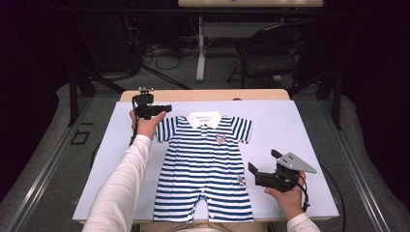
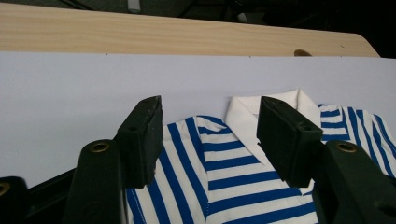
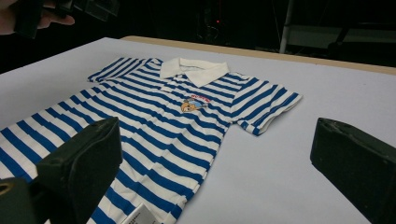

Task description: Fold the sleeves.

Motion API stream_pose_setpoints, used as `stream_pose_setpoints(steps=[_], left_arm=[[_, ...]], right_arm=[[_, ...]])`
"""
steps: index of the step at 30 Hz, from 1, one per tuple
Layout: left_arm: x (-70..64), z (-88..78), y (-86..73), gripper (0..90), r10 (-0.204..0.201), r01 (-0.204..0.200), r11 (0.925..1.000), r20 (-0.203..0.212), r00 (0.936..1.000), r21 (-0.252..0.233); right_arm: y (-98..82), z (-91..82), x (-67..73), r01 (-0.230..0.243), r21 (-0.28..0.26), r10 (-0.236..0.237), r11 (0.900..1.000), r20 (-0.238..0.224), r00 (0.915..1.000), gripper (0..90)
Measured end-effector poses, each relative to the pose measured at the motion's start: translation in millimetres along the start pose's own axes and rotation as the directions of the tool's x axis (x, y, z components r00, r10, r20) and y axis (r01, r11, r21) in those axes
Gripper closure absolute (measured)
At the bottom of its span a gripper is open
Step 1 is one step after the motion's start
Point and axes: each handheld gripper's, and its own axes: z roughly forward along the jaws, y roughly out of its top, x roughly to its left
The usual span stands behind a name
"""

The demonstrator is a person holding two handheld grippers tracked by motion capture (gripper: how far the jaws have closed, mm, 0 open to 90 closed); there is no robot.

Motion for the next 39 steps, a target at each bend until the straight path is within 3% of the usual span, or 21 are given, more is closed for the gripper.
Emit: stream_pose_setpoints(steps=[3, 9, 16, 39], left_arm=[[2.1, 2.6, -1.0, 42.8, 0.003, -0.003, 0.9999, -0.011, 0.9999, 0.011], [9.8, 7.5, -5.1, 47.0, -0.036, 0.036, 0.9990, -0.015, 0.9992, 0.025], [24.7, 13.0, -11.8, 51.1, -0.077, 0.082, 0.9946, -0.070, 0.9946, 0.064], [46.2, 27.7, -34.8, 66.5, -0.109, 0.126, 0.9827, -0.123, 0.9864, 0.136]], right_arm=[[-0.1, 0.0, -0.3, -0.001, 0.001, 0.001, 1.000, 0.000, 1.0000, 1.8], [0.0, 0.0, -0.3, -0.002, 0.001, 0.002, 1.000, -0.002, 1.0000, 2.0], [-0.1, 0.5, -0.7, -0.003, 0.002, 0.003, 1.000, -0.003, 1.0000, 2.2], [-0.5, 0.7, -1.6, -0.007, 0.008, 0.007, 1.000, 0.000, 1.0000, 2.9]])
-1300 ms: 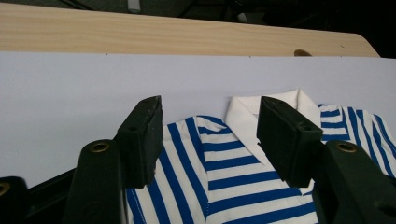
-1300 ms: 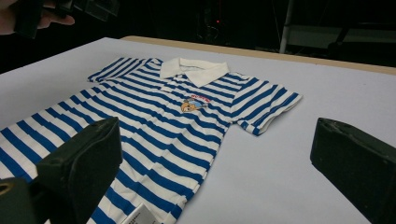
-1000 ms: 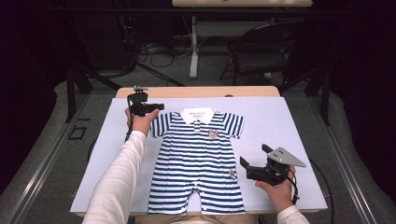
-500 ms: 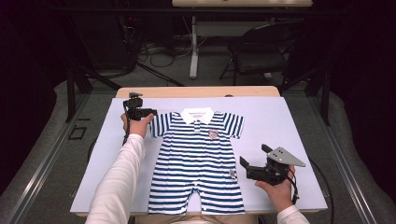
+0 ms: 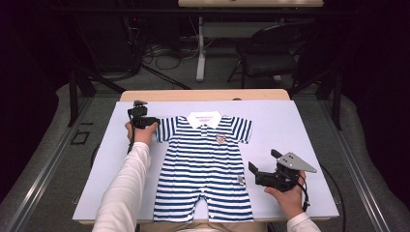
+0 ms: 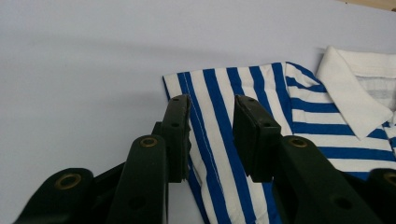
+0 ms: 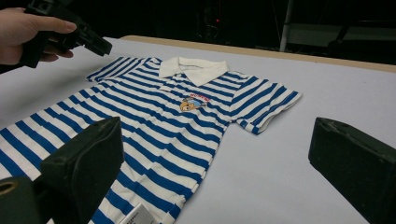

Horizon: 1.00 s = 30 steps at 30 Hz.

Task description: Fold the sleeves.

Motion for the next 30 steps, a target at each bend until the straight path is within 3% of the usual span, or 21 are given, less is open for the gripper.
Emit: stream_pose_setpoints(steps=[19, 30], left_arm=[[7.0, 11.1, -9.9, 67.4, -0.029, 0.029, 0.9989, -0.016, 0.9995, 0.035], [4.9, 13.5, -12.4, 72.8, -0.015, 0.016, 0.9995, -0.007, 0.9999, 0.026]], right_arm=[[0.1, 0.0, 0.0, -0.002, -0.002, 0.002, 1.000, -0.001, 1.0000, 3.0], [0.2, 0.0, 0.4, -0.002, 0.000, 0.002, 1.000, -0.005, 1.0000, 3.0]])
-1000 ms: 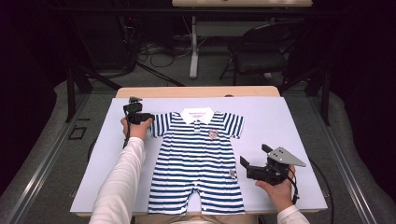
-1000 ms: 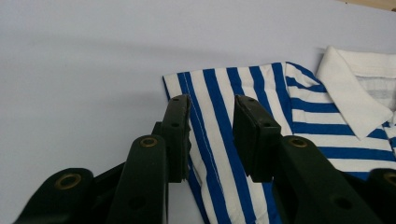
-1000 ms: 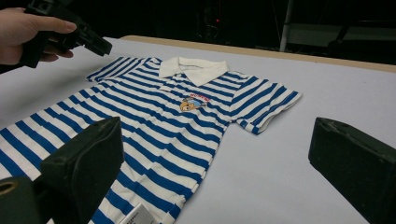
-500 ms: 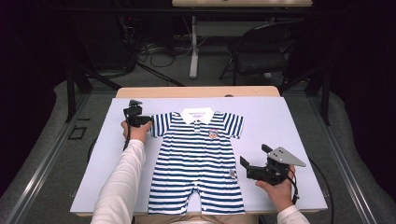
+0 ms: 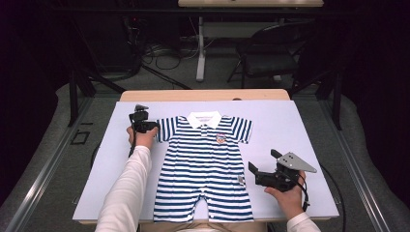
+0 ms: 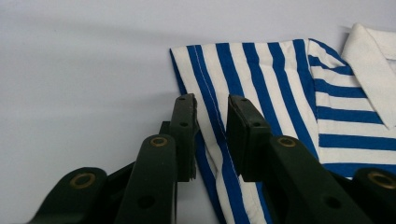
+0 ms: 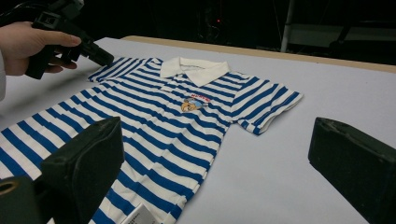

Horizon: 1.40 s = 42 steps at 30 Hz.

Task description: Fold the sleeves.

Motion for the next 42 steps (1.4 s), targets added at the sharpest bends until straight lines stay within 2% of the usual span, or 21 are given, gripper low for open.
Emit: stream_pose_setpoints(steps=[9, 22, 29, 32, 42], left_arm=[[0.5, 0.3, 0.1, 85.0, -0.001, 0.001, 1.0000, -0.001, 1.0000, 0.007], [-2.2, -5.6, 2.1, 88.4, 0.018, -0.018, 0.9995, 0.010, 0.9998, -0.028], [-9.1, -12.4, 3.4, 88.8, 0.062, -0.060, 0.9965, 0.031, 0.9976, -0.059], [-12.1, -14.9, 4.0, 88.8, 0.069, -0.066, 0.9950, 0.036, 0.9970, -0.075], [-26.2, -21.9, 3.2, 88.9, 0.137, -0.131, 0.9860, 0.055, 0.9890, -0.103]], right_arm=[[-0.1, -0.1, -0.4, 0.003, 0.000, -0.003, 1.000, 0.000, 1.0000, 3.0], [-0.2, -0.1, -1.4, 0.002, -0.002, -0.002, 1.000, 0.001, 1.0000, 3.1], [-0.3, 0.6, -1.1, 0.001, -0.002, -0.001, 1.000, 0.002, 1.0000, 3.2], [-0.2, 0.7, -1.4, -0.001, 0.001, 0.001, 1.000, 0.003, 1.0000, 3.3], [-0.3, 1.4, -1.2, -0.002, -0.001, 0.002, 1.000, 0.004, 1.0000, 3.3]])
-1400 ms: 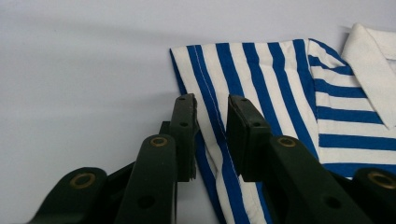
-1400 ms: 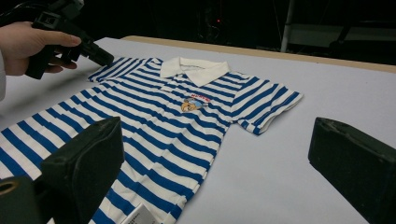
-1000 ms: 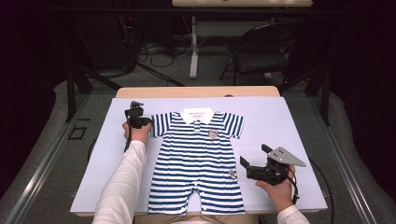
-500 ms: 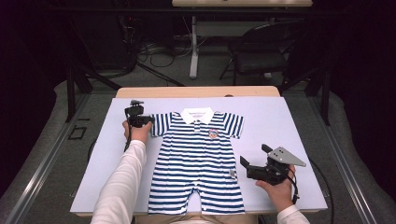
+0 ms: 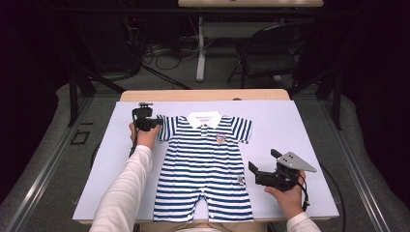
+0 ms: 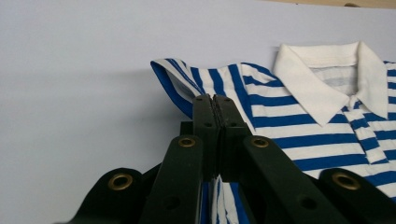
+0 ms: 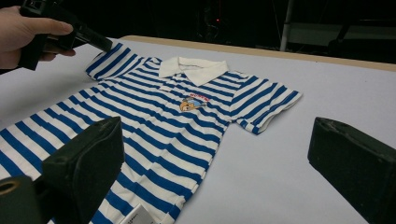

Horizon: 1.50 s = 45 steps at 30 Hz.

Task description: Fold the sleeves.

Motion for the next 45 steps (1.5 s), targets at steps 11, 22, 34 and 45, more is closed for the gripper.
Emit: stream_pose_setpoints(steps=[11, 22, 34, 45], left_arm=[[-20.7, -2.9, 1.2, 88.9, 0.072, -0.072, 0.9974, 0.032, 0.9969, -0.002], [-42.4, -3.8, -0.9, 89.0, 0.146, -0.146, 0.9893, 0.073, 0.9866, -0.001], [-64.5, -6.7, -1.4, 89.1, 0.205, -0.206, 0.9786, 0.117, 0.9718, -0.004], [-81.1, -6.6, -6.4, 89.2, 0.266, -0.269, 0.9630, 0.146, 0.9529, 0.006]], right_arm=[[0.0, 0.0, -0.4, 0.000, 0.000, 0.000, 1.000, 0.001, 1.0000, 3.3], [0.4, -0.7, -0.9, -0.002, 0.000, 0.002, 1.000, 0.002, 1.0000, 3.3], [0.5, -0.8, -1.8, -0.004, -0.001, 0.004, 1.000, 0.003, 1.0000, 3.3], [0.6, -1.4, -2.9, -0.004, -0.005, 0.004, 1.000, 0.005, 1.0000, 3.3]])
